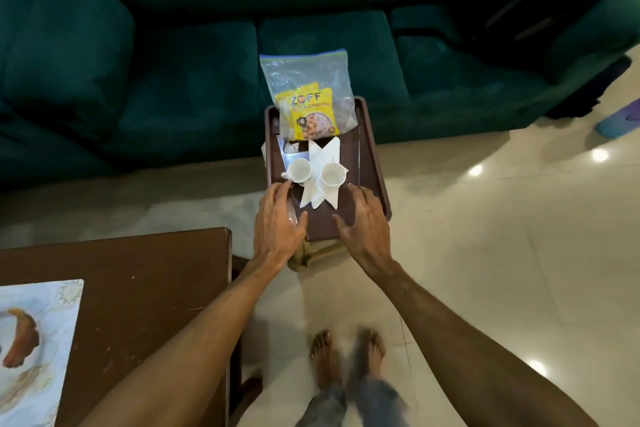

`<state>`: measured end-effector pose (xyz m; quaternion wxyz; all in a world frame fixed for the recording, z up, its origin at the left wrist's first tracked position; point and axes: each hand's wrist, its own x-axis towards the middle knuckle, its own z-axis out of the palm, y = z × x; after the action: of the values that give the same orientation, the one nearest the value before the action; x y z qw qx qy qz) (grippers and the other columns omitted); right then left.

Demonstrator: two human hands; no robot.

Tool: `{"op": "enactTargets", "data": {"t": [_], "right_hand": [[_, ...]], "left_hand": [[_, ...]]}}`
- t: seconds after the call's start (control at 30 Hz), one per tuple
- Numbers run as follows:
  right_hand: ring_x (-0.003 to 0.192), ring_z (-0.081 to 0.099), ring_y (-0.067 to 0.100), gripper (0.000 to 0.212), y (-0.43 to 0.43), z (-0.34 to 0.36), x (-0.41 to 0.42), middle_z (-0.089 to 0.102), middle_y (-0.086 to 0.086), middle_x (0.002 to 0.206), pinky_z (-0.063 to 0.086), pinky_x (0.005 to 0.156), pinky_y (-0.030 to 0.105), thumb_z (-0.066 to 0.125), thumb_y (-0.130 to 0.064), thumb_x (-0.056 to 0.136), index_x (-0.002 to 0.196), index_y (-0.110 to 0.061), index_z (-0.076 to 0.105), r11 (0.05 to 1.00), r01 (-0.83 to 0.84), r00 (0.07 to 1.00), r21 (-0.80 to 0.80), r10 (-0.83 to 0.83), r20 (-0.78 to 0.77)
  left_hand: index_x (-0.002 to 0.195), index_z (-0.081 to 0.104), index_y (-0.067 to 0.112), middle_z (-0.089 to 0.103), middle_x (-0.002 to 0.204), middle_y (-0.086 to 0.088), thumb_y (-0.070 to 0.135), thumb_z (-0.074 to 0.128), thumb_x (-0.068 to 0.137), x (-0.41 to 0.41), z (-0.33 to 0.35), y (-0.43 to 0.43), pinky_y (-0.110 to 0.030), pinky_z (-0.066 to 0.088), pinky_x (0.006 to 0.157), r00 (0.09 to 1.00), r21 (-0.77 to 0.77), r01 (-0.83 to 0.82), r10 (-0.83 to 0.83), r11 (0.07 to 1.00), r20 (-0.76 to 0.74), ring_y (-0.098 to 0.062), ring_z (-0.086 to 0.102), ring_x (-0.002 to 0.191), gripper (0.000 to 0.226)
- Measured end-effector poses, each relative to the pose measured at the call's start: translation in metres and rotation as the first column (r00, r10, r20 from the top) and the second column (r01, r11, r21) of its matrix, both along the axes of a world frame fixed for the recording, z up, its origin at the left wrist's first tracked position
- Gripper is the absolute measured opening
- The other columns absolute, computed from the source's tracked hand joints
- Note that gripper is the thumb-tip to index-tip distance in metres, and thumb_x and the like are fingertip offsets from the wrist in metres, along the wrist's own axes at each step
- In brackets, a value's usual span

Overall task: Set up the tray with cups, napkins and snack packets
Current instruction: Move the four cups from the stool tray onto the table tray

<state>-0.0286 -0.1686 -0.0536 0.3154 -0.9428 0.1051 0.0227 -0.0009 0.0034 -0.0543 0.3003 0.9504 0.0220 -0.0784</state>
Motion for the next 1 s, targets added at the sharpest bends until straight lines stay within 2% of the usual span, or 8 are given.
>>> {"op": "enactTargets", "data": {"t": [0.23,0.37,0.47,0.57,0.63,0.8,1.0], "right_hand": [[0.132,0.046,0.029,0.080,-0.001,-0.071,0.083,0.046,0.011,0.145,0.045,0.107,0.041,0.076,-0.026,0.082,0.149,-0.012,0.036,0.997,-0.023,0.997,0.074,0.029,-0.070],[0.131,0.047,0.029,0.088,-0.006,-0.102,0.107,0.043,0.010,0.144,0.051,0.100,0.045,0.075,-0.031,0.085,0.157,-0.021,0.024,0.990,-0.097,0.985,0.106,0.110,-0.130],[0.128,0.050,0.030,0.086,-0.008,-0.109,0.116,0.045,0.009,0.142,0.052,0.095,0.045,0.070,-0.032,0.088,0.158,-0.028,0.019,0.984,-0.141,0.977,0.113,0.156,-0.144],[0.123,0.054,0.031,0.079,-0.010,-0.107,0.122,0.049,0.010,0.138,0.054,0.091,0.045,0.066,-0.036,0.090,0.156,-0.030,0.022,0.981,-0.172,0.974,0.090,0.183,-0.135],[0.121,0.055,0.032,0.077,-0.012,-0.106,0.124,0.050,0.011,0.137,0.054,0.091,0.044,0.066,-0.036,0.091,0.156,-0.030,0.026,0.977,-0.197,0.970,0.083,0.207,-0.130],[0.114,0.060,0.034,0.072,-0.012,-0.094,0.119,0.056,0.014,0.129,0.053,0.089,0.042,0.068,-0.035,0.089,0.153,-0.023,0.038,0.973,-0.229,0.965,0.043,0.232,-0.120],[0.109,0.062,0.034,0.071,0.020,-0.058,0.077,0.056,0.014,0.129,0.056,0.085,0.044,0.075,-0.027,0.082,0.146,-0.020,0.045,0.966,-0.258,0.966,0.032,0.257,0.034]], "left_hand": [[0.150,0.039,0.015,0.042,0.153,-0.008,0.027,0.075,0.085,0.076,-0.065,-0.027,-0.045,0.043,0.113,0.999,0.048,-0.043,0.043,0.998,-0.008,-0.028,0.040,0.142,0.076],[0.149,0.042,0.013,0.040,0.154,-0.010,0.022,0.074,0.084,0.096,-0.091,-0.040,-0.046,0.044,0.109,1.000,0.080,-0.023,0.023,0.997,-0.004,-0.031,0.038,0.142,0.074],[0.150,0.042,0.013,0.040,0.155,-0.013,0.021,0.073,0.087,0.106,-0.100,-0.041,-0.047,0.045,0.108,0.999,0.121,-0.044,0.043,0.992,0.013,-0.033,0.038,0.142,0.071],[0.153,0.039,0.015,0.038,0.154,-0.016,0.024,0.072,0.090,0.113,-0.101,-0.039,-0.046,0.048,0.108,0.998,0.087,-0.062,0.064,0.994,-0.023,-0.032,0.042,0.139,0.072],[0.151,0.043,0.013,0.038,0.149,-0.016,0.023,0.074,0.090,0.114,-0.100,-0.036,-0.044,0.051,0.106,0.998,0.060,-0.046,0.048,0.997,-0.035,-0.029,0.046,0.135,0.069],[0.141,0.055,0.011,0.043,0.144,-0.016,0.019,0.076,0.087,0.091,-0.087,-0.028,-0.040,0.050,0.106,0.997,0.017,-0.071,0.071,0.997,0.033,-0.028,0.048,0.132,0.058],[0.139,0.058,0.011,0.047,0.140,-0.017,0.010,0.079,0.083,0.032,-0.046,0.010,-0.039,0.053,0.101,0.978,-0.030,-0.163,0.166,0.986,0.126,-0.031,0.051,0.125,0.059]]}}
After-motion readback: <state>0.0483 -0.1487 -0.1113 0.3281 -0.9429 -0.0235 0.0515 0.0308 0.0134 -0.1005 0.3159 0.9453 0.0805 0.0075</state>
